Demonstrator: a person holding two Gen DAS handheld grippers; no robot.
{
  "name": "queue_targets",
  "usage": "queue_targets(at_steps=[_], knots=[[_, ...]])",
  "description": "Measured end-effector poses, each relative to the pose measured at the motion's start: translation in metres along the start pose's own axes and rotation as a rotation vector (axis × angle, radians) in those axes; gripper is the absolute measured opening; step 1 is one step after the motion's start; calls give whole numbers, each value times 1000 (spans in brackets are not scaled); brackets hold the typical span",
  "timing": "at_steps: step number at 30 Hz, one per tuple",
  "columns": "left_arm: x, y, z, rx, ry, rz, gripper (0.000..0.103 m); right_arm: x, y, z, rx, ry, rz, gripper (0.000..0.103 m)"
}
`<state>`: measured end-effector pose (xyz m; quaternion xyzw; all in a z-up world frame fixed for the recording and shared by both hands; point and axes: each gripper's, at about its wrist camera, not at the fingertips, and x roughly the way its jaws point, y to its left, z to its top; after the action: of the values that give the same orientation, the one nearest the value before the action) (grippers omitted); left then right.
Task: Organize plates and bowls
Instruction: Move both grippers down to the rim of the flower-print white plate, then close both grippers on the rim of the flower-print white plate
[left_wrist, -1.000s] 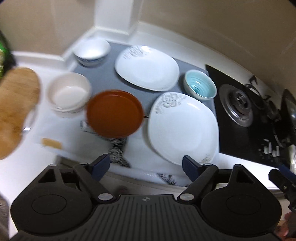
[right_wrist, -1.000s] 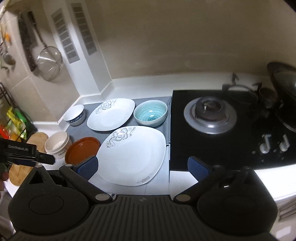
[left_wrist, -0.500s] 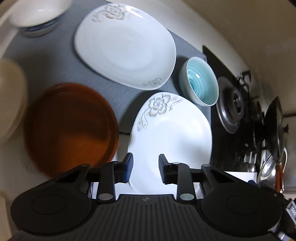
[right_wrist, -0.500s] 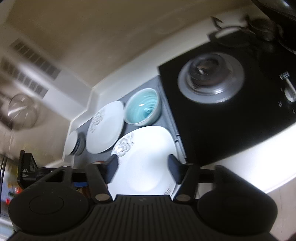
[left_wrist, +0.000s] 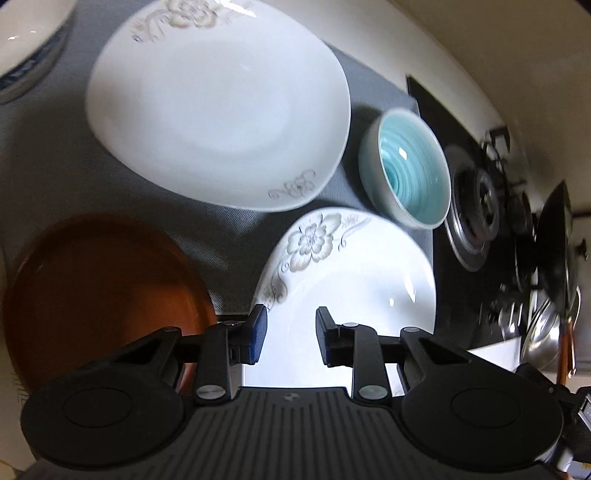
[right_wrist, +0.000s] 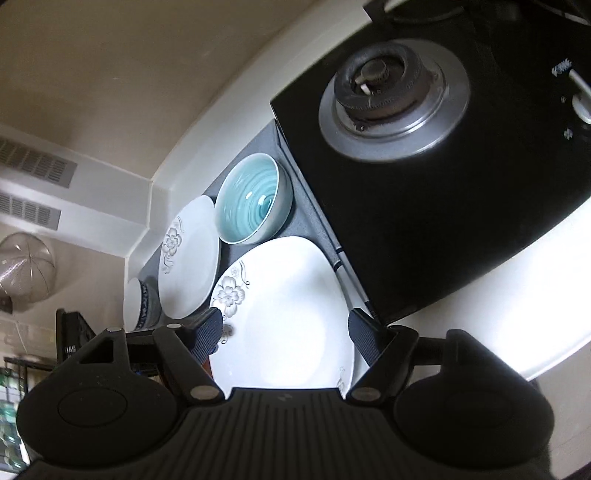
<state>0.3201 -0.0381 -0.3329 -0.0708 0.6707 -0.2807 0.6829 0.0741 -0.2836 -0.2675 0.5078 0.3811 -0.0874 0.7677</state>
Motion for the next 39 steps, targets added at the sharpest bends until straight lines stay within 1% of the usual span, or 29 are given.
queue_targets(at_steps=[1, 3, 7, 9, 10, 11, 13, 15, 16, 17, 18, 20, 23, 24, 26, 28, 30, 34, 36, 38, 39], knots=[[-3, 1, -1, 3, -11, 2, 30, 3, 2, 1, -13, 3, -9, 81], [-4, 6, 0, -12, -5, 20, 30, 6, 4, 3, -27, -2, -35, 82], [1, 9, 1, -8, -3, 36, 30, 11, 3, -1, -32, -5, -52, 84], [9, 9, 2, -7, 22, 33, 30, 13, 2, -3, -49, -18, -91, 84], [13, 8, 2, 5, 39, 28, 34, 14, 4, -5, -72, -31, -127, 84], [17, 5, 3, 29, 53, 31, 34, 16, 6, -6, -95, -39, -147, 83], [23, 2, 4, 59, 72, 43, 34, 21, 4, -6, -99, -38, -142, 82], [30, 2, 5, 67, 95, 44, 34, 30, -2, -5, -77, -26, -130, 72], [34, 2, 5, 68, 113, 46, 33, 35, -5, -5, -71, -17, -136, 70], [38, 2, 4, 74, 127, 49, 33, 40, -8, -6, -67, -8, -144, 65], [38, 0, 3, 89, 120, 52, 33, 45, -10, -7, -64, 6, -143, 59], [39, -4, 0, 129, 118, 67, 33, 52, -11, -8, -73, 34, -129, 51], [39, -6, -4, 162, 106, 71, 32, 61, -11, -11, -118, 84, -146, 50], [39, -5, -5, 170, 108, 67, 30, 63, -13, -12, -118, 96, -146, 50], [39, -2, -5, 163, 114, 46, 29, 66, -17, -13, -113, 108, -148, 50], [37, 1, -6, 173, 122, 34, 28, 71, -21, -14, -94, 126, -120, 50], [35, 3, -7, 182, 127, 26, 27, 72, -24, -15, -65, 122, -86, 50], [39, 0, -10, 204, 133, 33, 27, 78, -23, -16, -81, 107, -89, 50], [40, -4, -10, 216, 125, 39, 26, 82, -24, -15, -78, 99, -99, 46], [42, -9, -10, 231, 116, 55, 27, 82, -23, -14, -74, 88, -111, 44], [42, -11, -11, 239, 110, 65, 27, 82, -22, -14, -85, 83, -126, 39]])
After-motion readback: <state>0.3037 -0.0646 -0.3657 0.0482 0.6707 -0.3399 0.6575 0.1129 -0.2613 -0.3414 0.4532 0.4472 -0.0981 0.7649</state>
